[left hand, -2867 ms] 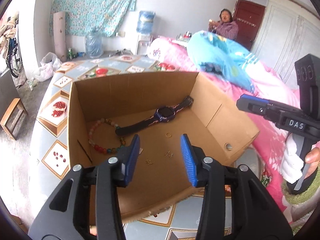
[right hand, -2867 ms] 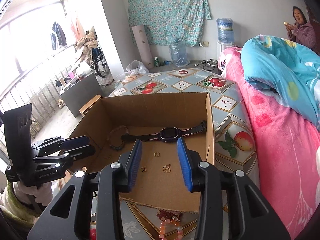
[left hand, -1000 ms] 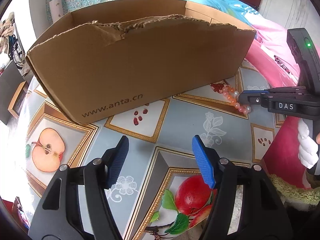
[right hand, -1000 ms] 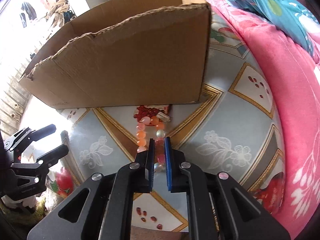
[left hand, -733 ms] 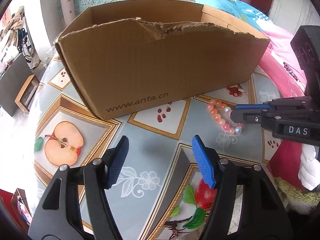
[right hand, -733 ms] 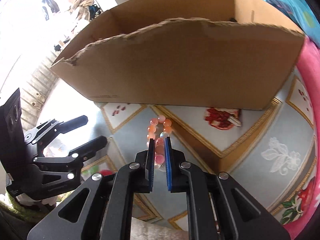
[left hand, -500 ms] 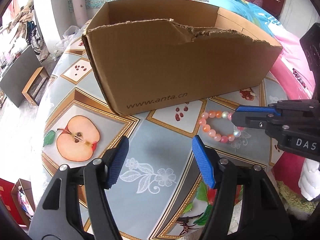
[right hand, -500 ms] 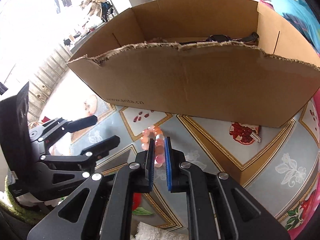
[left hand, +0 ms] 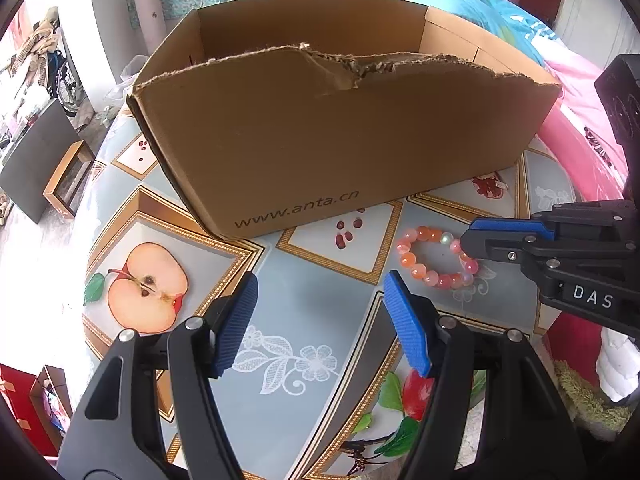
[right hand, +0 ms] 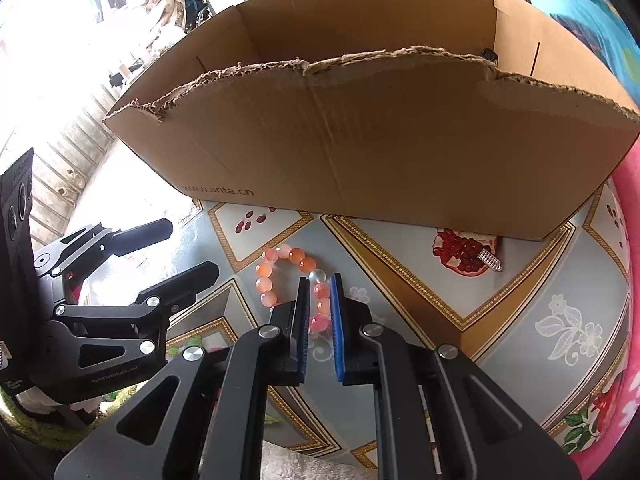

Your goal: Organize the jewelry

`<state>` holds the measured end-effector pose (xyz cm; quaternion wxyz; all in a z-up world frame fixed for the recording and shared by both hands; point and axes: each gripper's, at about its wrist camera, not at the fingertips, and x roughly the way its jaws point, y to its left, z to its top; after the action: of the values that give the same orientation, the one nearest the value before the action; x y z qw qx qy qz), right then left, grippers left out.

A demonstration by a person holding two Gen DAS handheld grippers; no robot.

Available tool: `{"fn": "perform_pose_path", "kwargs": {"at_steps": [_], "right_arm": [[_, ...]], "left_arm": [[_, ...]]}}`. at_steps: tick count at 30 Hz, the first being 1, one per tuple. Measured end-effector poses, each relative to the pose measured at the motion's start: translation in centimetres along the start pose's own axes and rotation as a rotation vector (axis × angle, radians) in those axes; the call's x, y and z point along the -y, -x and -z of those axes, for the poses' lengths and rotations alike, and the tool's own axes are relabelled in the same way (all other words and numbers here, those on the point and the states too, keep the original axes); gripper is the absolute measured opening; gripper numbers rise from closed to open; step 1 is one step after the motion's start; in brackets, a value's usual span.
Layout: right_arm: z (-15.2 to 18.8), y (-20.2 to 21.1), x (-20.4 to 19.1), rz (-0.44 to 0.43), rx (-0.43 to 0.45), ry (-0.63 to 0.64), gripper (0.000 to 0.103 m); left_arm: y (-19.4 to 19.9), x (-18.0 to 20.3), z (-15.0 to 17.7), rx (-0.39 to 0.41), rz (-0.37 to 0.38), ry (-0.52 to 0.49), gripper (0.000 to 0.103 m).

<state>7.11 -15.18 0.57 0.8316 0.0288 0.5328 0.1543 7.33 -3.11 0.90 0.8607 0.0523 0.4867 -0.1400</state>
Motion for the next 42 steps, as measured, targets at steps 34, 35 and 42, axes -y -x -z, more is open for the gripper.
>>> {"fn": "perform_pose_path", "kwargs": {"at_steps": [34,35,42], "right_arm": [[2.1,2.8,4.3,0.170,0.129,-0.064,0.025],[2.1,2.7,4.3,0.177,0.129,-0.062,0.025],[1.5,1.7,5.9,0.228,0.132,-0.001,0.025]], "left_arm": [[1.2,6.7,0.4,0.126,0.259,-0.224,0.051],[1.1,6.8,0.5,0.120,0.255,-0.232,0.050],[-0.1,7.2,0.9,0.075,0.250,-0.249,0.047]]}}
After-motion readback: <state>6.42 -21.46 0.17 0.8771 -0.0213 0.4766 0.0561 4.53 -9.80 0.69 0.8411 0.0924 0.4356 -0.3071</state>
